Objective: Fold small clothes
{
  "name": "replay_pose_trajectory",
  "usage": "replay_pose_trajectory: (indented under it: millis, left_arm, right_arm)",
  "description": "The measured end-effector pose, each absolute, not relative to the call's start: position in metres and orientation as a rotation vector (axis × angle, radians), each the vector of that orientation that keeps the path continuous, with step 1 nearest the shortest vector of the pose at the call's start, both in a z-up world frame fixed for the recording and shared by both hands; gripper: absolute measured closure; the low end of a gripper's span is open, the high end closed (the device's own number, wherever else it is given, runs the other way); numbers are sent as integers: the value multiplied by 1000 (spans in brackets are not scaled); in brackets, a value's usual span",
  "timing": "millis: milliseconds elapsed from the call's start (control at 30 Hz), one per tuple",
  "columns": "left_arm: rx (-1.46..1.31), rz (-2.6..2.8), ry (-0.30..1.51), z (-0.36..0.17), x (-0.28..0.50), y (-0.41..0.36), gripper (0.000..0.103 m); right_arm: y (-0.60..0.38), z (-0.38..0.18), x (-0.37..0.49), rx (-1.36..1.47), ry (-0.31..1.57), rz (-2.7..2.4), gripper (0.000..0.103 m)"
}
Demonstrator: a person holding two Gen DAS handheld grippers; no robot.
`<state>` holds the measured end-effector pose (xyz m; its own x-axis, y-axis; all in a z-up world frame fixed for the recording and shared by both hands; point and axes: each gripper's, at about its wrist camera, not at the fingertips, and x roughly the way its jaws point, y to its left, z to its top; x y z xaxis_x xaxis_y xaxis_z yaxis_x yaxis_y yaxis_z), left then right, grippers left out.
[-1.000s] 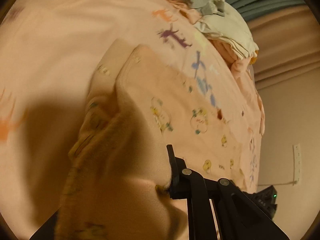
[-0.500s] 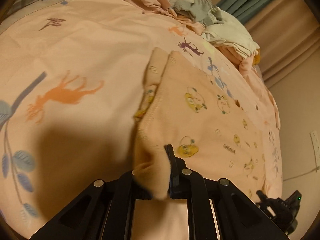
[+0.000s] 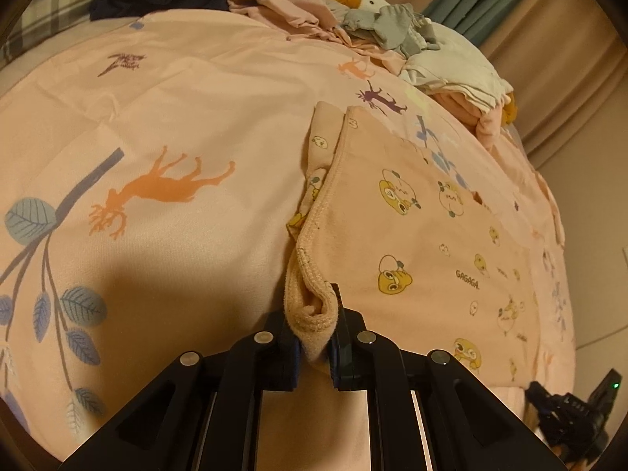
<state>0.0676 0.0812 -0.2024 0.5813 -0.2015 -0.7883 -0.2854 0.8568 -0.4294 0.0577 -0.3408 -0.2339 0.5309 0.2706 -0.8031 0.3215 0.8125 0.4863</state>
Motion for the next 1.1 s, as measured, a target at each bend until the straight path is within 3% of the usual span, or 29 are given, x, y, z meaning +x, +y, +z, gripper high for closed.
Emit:
replay_pose_trajectory:
  millis: [100, 400, 533, 667, 833, 933, 1000, 1033, 1100]
  left_arm:
    - [-557, 55, 962, -202, 67, 80, 91]
    - [-495, 67, 967, -200, 68, 72, 89]
    - [-501, 65, 980, -198, 70, 69, 79]
    - [-489, 59, 973, -197, 72, 61, 63]
    - [-448, 35, 965, -196, 76, 49, 44]
    - [-451, 45, 946, -196, 77, 47, 44]
    - [-435, 67, 934, -198, 81, 46, 56]
    - [-417, 85, 931, -198, 82, 46, 68]
    - [-389, 116, 924, -199, 84, 45, 76]
  right_arm:
    - [-343, -224, 53, 558, 1012, -112, 88]
    - [-328, -187, 59, 458, 930, -64, 88]
    - [-286, -172, 84, 327, 936, 6, 86]
    - [-237, -168, 109, 154, 930, 91, 69]
    - [-189, -199, 129, 55, 981, 203, 65]
    - [-176, -218, 126, 61, 1009, 232, 65]
    - [-171, -227, 121, 2, 1000, 231, 65]
    - [-169, -226, 117, -25, 978, 238, 65]
    - [-170, -226, 112, -54, 961, 249, 65]
